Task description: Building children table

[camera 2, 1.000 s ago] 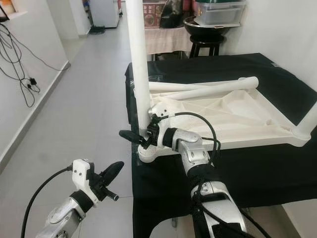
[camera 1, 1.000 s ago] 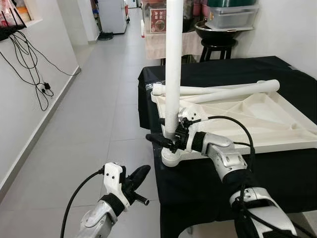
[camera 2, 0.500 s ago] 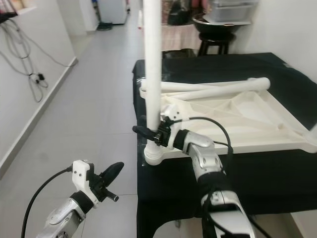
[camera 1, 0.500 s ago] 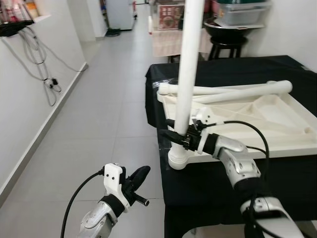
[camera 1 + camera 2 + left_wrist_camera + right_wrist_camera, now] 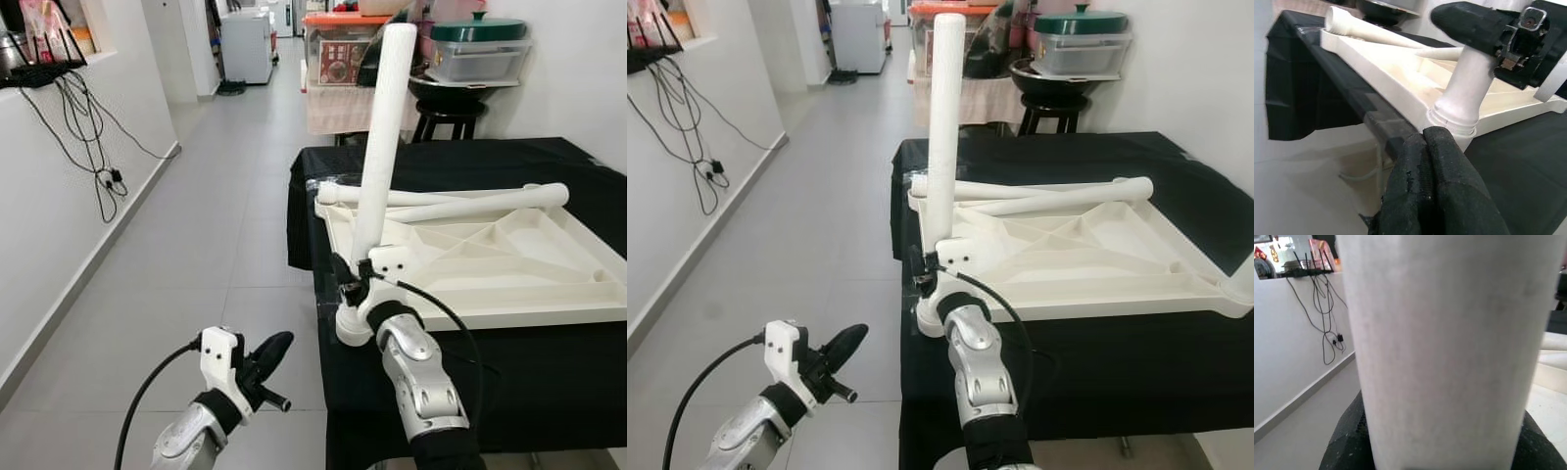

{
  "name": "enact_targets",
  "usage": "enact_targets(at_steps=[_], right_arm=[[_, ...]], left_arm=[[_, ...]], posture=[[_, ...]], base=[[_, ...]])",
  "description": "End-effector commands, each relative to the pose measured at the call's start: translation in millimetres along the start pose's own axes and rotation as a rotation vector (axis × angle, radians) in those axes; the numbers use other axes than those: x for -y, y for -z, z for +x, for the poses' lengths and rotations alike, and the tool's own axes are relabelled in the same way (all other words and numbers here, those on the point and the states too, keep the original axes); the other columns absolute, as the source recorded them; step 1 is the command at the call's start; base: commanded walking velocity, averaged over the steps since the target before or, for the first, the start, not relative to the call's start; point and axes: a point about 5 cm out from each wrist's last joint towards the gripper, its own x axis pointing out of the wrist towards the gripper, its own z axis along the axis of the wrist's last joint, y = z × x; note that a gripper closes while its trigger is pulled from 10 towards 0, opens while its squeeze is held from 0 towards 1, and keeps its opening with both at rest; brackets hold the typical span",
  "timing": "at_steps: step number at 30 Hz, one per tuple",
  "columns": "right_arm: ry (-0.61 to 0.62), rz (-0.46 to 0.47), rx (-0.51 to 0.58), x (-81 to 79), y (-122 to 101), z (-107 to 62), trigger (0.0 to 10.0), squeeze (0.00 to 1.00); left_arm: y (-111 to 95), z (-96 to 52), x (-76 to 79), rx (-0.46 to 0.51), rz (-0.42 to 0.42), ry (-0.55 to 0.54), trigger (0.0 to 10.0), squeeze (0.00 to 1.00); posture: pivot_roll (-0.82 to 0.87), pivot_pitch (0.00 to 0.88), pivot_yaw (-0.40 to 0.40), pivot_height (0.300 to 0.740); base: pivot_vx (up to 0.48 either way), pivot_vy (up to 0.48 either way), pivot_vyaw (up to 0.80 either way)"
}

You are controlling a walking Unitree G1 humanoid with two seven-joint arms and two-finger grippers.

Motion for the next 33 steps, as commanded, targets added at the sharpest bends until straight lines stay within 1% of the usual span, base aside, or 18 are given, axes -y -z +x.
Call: enact_targets(at_steps=[1, 2, 3, 4, 5, 6, 7, 8, 10, 11, 12, 13, 15, 17, 24, 25, 29, 33], right_arm=[[0.049, 0.052, -0.187, 8.0, 35, -2.1, 8.2, 0.0], [0.049, 0.052, -0.187, 8.0, 35, -2.1, 8.2, 0.0], [-0.017, 0.076, -0.178, 4.1, 28, 5.4, 10.0, 0.0], [-0.017, 0.076, -0.178, 4.1, 28, 5.4, 10.0, 0.0], [-0.097, 0.095, -0.144, -1.6, 17, 11.8, 10.0, 1.0], [-0.097, 0.095, -0.144, -1.6, 17, 11.8, 10.0, 1.0], [-0.198, 0.119, -0.096, -8.9, 3, 17.7, 10.0, 1.0], [-0.198, 0.119, -0.096, -8.9, 3, 17.7, 10.0, 1.0], [-0.368, 0.103, -0.026, -15.1, -19, 23.3, 10.0, 1.0], [-0.434, 0.086, -0.015, -16.4, -26, 24.5, 10.0, 0.46], [-0.434, 0.086, -0.015, -16.4, -26, 24.5, 10.0, 0.46], [-0.537, 0.036, -0.005, -17.6, -33, 24.8, 10.0, 0.0], [-0.715, -0.03, -0.001, -15.4, -41, 23.7, 10.0, 0.0], [-0.81, -0.075, -0.009, -7.6, -47, 26.7, 10.0, 0.0], [-0.863, -0.063, -0.022, 1.0, -54, 34.0, 10.0, 0.0], [-0.882, -0.036, -0.027, 5.2, -56, 35.8, 0.0, 0.0], [-0.903, 0.046, -0.052, 14.3, -49, 34.2, 0.0, 0.0], [-0.884, 0.051, -0.07, 17.7, -39, 30.7, 0.0, 0.0]], left_arm=[[1, -0.2, -1.6, -0.013, -0.001, 0.0, 10.0, 0.0], [1, -0.2, -1.6, -0.013, -0.001, 0.0, 10.0, 0.0], [1, 0.4, -1.5, -0.012, 0.0, -0.002, 10.0, 0.0], [1, 0.4, -1.5, -0.012, 0.0, -0.002, 10.0, 0.0], [0, 0.6, -1.6, -0.01, 0.0, -0.004, 10.0, 0.0], [0, 0.6, -1.6, -0.01, 0.0, -0.004, 10.0, 0.0], [0, 0.8, -1.8, -0.009, 0.0, -0.006, 10.0, 0.0], [0, 0.8, -1.8, -0.009, 0.0, -0.006, 10.0, 0.0], [0, 1.0, -2.1, -0.01, -0.001, -0.004, 10.0, 0.0], [0, 1.1, -2.1, -0.01, -0.002, -0.004, 10.0, 0.0], [0, 1.1, -2.1, -0.01, -0.002, -0.004, 10.0, 0.0], [0, 1.4, -2.0, -0.01, -0.002, -0.003, 10.0, 0.0], [0, 2.1, -1.7, -0.01, -0.001, -0.003, 10.0, 0.0], [1, 2.9, -1.7, -0.009, 0.0, -0.005, 10.0, 0.0], [0, 3.3, -2.2, -0.007, 0.002, -0.008, 10.0, 0.0], [0, 3.3, -2.4, -0.007, 0.002, -0.009, 10.0, 0.0], [1, 3.5, -2.4, -0.008, -0.001, -0.009, 10.0, 0.0], [1, 3.1, -2.0, -0.008, -0.002, -0.008, 10.0, 0.0]], posture=[[-0.03, 0.0, 0.025, 0.74], [-0.03, 0.0, 0.025, 0.74], [-0.02, 0.0, 0.024, 0.74], [-0.02, 0.0, 0.024, 0.74], [-0.02, 0.0, 0.024, 0.74], [-0.02, 0.0, 0.024, 0.74], [-0.02, 0.0, 0.025, 0.74], [-0.02, 0.0, 0.025, 0.74], [-0.02, 0.0, 0.025, 0.74], [-0.02, 0.0, 0.025, 0.74], [-0.02, 0.0, 0.025, 0.74], [-0.02, 0.0, 0.021, 0.74], [-0.01, 0.0, 0.017, 0.74], [0.0, 0.0, 0.013, 0.74], [0.01, 0.0, 0.008, 0.74], [0.01, 0.0, 0.01, 0.74], [0.01, 0.0, 0.011, 0.74], [0.0, 0.0, 0.015, 0.74]], base=[[0.0, 0.0, 0.0], [0.0, 0.0, 0.0], [0.0, 0.0, 0.0], [0.0, 0.0, 0.0], [0.0, 0.0, 0.0], [0.0, 0.0, 0.0], [0.0, 0.0, 0.0], [0.0, 0.0, 0.0], [0.0, 0.0, 0.0], [0.0, 0.0, 0.0], [0.0, 0.0, 0.0], [0.0, 0.0, 0.0], [0.0, 0.0, 0.0], [0.0, 0.0, 0.0], [0.0, 0.0, 0.0], [0.0, 0.0, 0.0], [0.0, 0.0, 0.0], [0.0, 0.0, 0.0]])
